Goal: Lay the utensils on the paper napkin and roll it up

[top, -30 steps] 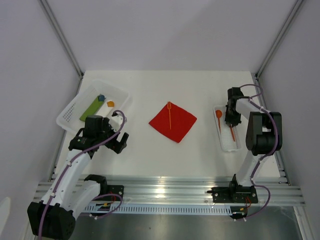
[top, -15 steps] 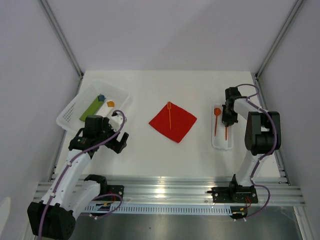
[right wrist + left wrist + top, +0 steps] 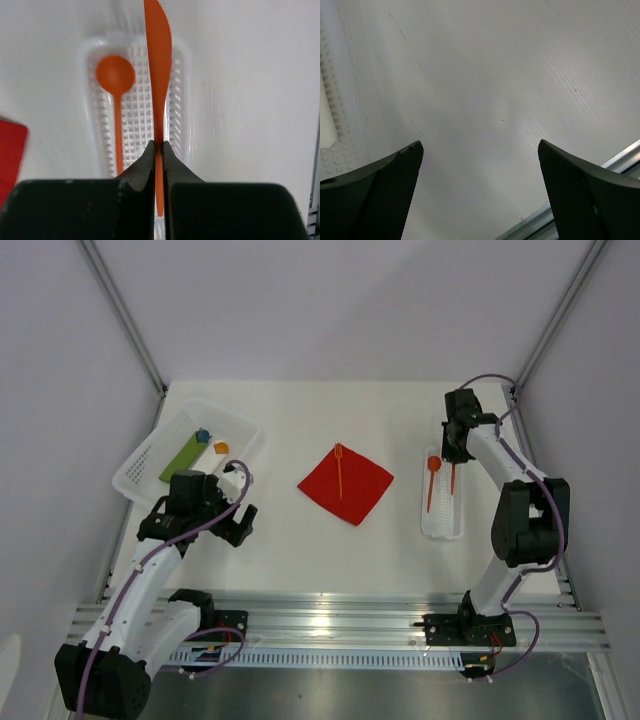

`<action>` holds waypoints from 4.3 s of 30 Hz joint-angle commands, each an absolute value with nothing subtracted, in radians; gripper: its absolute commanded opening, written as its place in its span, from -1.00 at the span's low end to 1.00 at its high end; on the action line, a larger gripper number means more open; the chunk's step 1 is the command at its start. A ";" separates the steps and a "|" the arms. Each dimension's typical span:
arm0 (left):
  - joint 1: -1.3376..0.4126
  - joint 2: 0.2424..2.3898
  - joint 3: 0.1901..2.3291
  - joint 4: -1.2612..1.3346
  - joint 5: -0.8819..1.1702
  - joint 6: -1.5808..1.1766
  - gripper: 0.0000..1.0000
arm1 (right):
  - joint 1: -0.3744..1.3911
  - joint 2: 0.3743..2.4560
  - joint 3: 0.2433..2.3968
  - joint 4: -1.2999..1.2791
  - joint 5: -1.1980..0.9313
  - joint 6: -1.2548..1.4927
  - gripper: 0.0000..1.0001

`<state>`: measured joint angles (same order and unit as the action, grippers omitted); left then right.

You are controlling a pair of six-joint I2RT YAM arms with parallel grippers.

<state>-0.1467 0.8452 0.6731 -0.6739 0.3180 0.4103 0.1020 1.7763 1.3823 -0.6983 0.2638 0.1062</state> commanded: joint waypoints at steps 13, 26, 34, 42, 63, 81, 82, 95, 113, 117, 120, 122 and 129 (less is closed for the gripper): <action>-0.153 0.824 0.643 -0.644 0.291 0.403 0.99 | 0.600 2.094 1.824 -0.624 0.285 0.437 -1.00; -0.153 0.839 0.638 -0.626 0.295 0.402 0.99 | 0.626 2.244 1.873 -0.624 0.291 0.462 -1.00; -0.153 0.841 0.638 -0.624 0.287 0.402 0.99 | 0.624 2.270 1.879 -0.621 0.261 0.477 -1.00; -0.153 0.845 0.637 -0.621 0.287 0.402 0.99 | 0.624 2.272 1.865 -0.614 0.235 0.489 -1.00; -0.153 0.848 0.637 -0.623 0.284 0.403 0.99 | 0.601 2.227 1.804 -0.595 0.195 0.508 -1.00; -0.153 0.853 0.637 -0.623 0.284 0.402 0.99 | 0.589 2.201 1.812 -0.606 0.184 0.492 -0.69; -0.153 0.853 0.641 -0.623 0.281 0.402 0.99 | 0.588 2.195 1.813 -0.604 0.181 0.489 -0.68; -0.153 0.851 0.643 -0.629 0.282 0.402 0.99 | 0.536 2.030 1.844 -0.661 0.227 0.433 -0.57; -0.153 0.848 0.634 -0.624 0.261 0.400 0.99 | 0.138 1.793 1.351 -0.566 0.141 0.354 -0.56; -0.153 0.854 0.632 -0.624 0.256 0.402 0.99 | 0.137 1.833 1.333 -0.549 0.133 0.354 -0.53; -0.153 0.859 0.630 -0.624 0.252 0.399 0.99 | 0.137 1.858 1.316 -0.531 0.140 0.354 -0.54; -0.153 0.862 0.630 -0.624 0.250 0.399 0.99 | 0.135 1.880 1.315 -0.529 0.147 0.353 -0.54; -0.153 0.867 0.634 -0.624 0.250 0.399 0.99 | 0.123 1.916 1.301 -0.503 0.147 0.353 -0.56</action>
<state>-0.1471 0.8639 0.6338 -0.6453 0.2543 0.4084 0.1303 1.9030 1.3071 -0.5392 0.1413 0.3634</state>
